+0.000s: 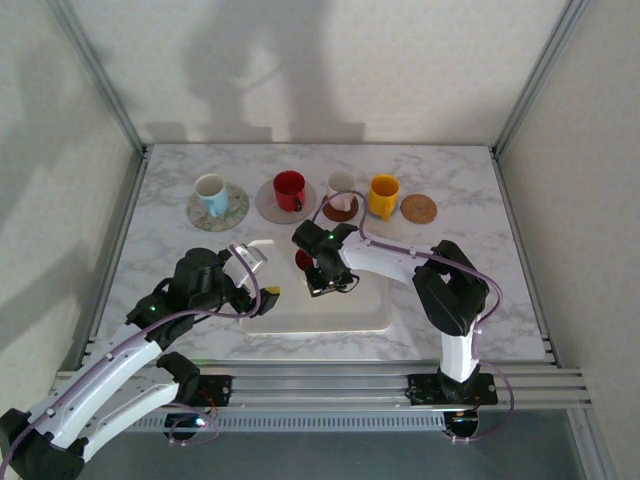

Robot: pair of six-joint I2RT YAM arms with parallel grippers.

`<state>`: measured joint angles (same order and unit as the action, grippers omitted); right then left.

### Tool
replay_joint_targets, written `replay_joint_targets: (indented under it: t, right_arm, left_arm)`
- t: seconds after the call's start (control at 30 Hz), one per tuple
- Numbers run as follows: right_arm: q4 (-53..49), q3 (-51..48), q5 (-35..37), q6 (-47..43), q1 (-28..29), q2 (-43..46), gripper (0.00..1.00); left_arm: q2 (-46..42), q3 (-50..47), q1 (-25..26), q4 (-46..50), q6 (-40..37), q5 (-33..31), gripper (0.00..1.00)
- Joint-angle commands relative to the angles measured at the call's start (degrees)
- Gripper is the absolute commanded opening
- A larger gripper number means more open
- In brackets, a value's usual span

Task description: Place the cup by the coaster

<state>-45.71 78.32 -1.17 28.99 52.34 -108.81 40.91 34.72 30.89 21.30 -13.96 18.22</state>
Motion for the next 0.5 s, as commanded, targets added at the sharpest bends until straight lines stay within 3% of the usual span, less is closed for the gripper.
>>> replay_joint_targets:
  t: [0.0,0.47]
  right_arm:
    - [0.2,2.0,1.3,0.0,0.6,-1.8,0.34]
    - [-1.4,3.9,2.2,-1.3,0.9,-2.5,0.23]
  left_arm:
    - [-0.2,-0.6,-0.7,-1.3,-0.3,0.3,1.00]
    - [-0.1,-1.0,-0.9,-2.0,0.2,-0.1,1.00]
